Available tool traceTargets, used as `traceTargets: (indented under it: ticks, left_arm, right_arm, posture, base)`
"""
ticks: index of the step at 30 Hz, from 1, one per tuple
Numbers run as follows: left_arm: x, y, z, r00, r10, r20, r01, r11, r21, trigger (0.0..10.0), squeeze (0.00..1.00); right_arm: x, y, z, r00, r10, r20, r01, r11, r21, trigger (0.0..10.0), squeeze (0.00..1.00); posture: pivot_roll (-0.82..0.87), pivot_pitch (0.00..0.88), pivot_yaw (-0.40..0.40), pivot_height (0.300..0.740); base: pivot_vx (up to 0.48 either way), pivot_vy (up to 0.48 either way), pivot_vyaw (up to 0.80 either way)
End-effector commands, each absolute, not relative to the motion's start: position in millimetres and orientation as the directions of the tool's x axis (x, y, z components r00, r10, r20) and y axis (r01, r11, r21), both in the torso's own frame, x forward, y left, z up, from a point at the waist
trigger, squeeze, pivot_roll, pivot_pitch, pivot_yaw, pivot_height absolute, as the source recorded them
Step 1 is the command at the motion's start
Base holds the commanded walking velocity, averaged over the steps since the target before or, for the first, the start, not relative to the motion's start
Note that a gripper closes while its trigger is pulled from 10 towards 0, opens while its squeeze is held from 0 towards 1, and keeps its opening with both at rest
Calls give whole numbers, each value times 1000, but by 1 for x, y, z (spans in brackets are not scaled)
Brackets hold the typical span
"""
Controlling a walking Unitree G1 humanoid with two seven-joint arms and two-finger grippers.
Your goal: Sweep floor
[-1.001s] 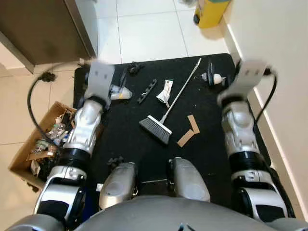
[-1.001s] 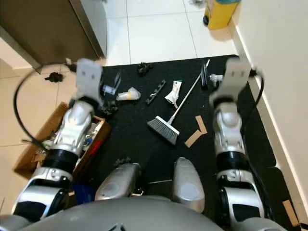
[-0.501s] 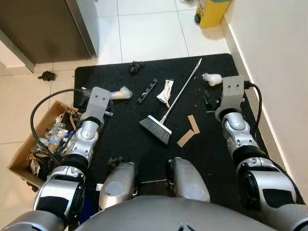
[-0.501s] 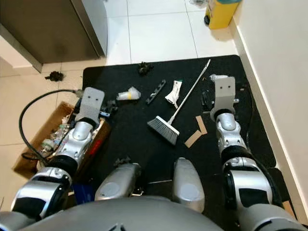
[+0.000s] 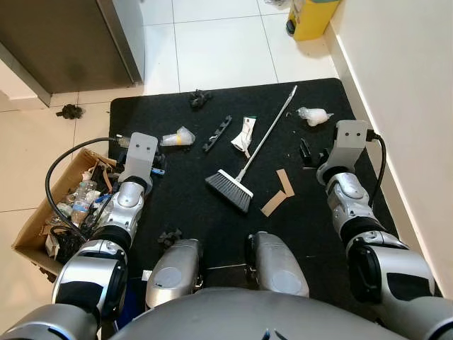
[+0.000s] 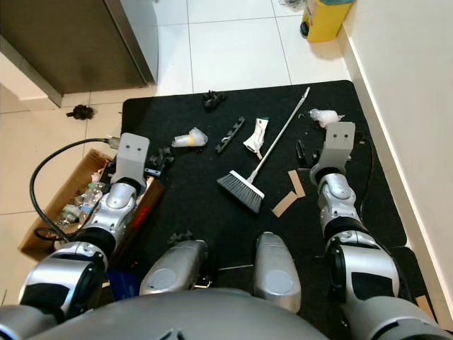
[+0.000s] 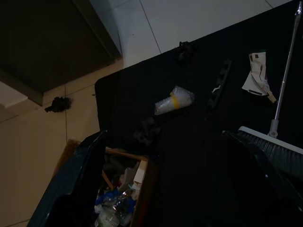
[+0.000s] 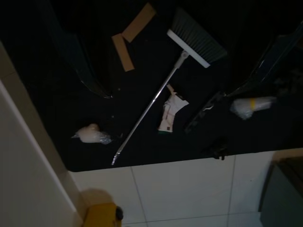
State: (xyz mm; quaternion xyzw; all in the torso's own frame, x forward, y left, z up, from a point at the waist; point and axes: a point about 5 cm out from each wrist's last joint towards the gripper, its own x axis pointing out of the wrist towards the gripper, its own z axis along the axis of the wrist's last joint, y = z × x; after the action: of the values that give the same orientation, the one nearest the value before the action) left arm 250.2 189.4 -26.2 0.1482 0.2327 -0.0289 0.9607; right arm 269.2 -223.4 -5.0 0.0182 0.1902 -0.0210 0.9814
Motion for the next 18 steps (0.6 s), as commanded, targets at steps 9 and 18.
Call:
traceTargets:
  ticks: [9,18]
  left_arm:
    - [252,187,-27,893,14,-451,106,965,241,10000,0]
    - [252,191,-28,886,50,-460,64,971,229,10000,0]
  right_arm:
    - [272,-234,-1,931,-83,-357,114,991,67,10000,0]
    - [272,-234,-3,926,-50,-373,99,988,114,10000,0]
  posture:
    - [63,0,-9,740]
    - [85,0,-40,740]
  base:
    - [0,0,0]
    - [0,0,0]
